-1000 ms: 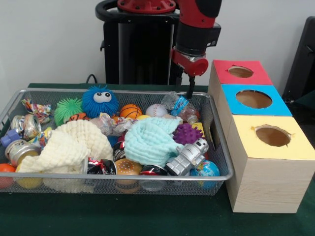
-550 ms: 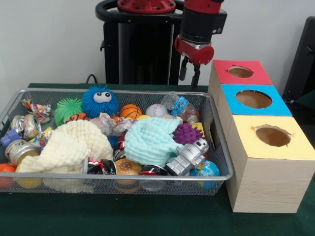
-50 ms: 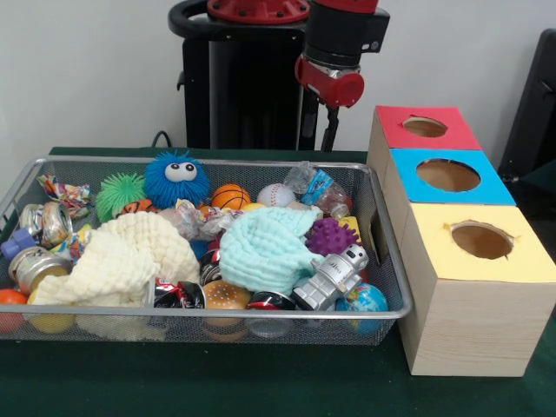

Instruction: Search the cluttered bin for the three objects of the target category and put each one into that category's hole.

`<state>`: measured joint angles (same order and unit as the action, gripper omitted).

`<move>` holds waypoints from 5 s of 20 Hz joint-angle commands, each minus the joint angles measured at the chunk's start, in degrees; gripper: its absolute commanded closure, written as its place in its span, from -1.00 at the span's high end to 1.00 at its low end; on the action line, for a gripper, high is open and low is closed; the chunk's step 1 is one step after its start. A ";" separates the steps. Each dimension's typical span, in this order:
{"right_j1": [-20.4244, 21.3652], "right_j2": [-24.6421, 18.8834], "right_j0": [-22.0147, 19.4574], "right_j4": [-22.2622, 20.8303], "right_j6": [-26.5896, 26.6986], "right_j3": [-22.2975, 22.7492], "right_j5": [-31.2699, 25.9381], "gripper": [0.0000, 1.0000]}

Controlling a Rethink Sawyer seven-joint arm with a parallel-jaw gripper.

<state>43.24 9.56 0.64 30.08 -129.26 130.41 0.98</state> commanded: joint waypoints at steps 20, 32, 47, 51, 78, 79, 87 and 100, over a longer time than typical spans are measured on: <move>-2.73 2.76 2.86 2.35 -9.74 -13.15 -10.45 1.00; -5.96 -4.00 -1.47 1.82 -11.16 -11.92 -2.87 1.00; -11.14 -11.76 -7.47 -0.85 -12.84 -11.47 6.55 1.00; -13.19 -13.38 -8.72 -1.67 -13.39 -11.59 9.53 1.00; -11.45 -16.29 -12.88 -32.47 3.80 -11.73 5.81 1.00; -10.81 -15.63 -12.14 -33.59 3.85 -11.52 5.69 1.00; -8.86 -16.31 -10.46 -41.77 2.57 -10.23 4.24 1.00; -14.97 -22.65 -13.23 -54.37 0.44 -11.65 7.85 1.00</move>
<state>34.91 -3.86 -12.45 -18.61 -129.26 121.74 10.57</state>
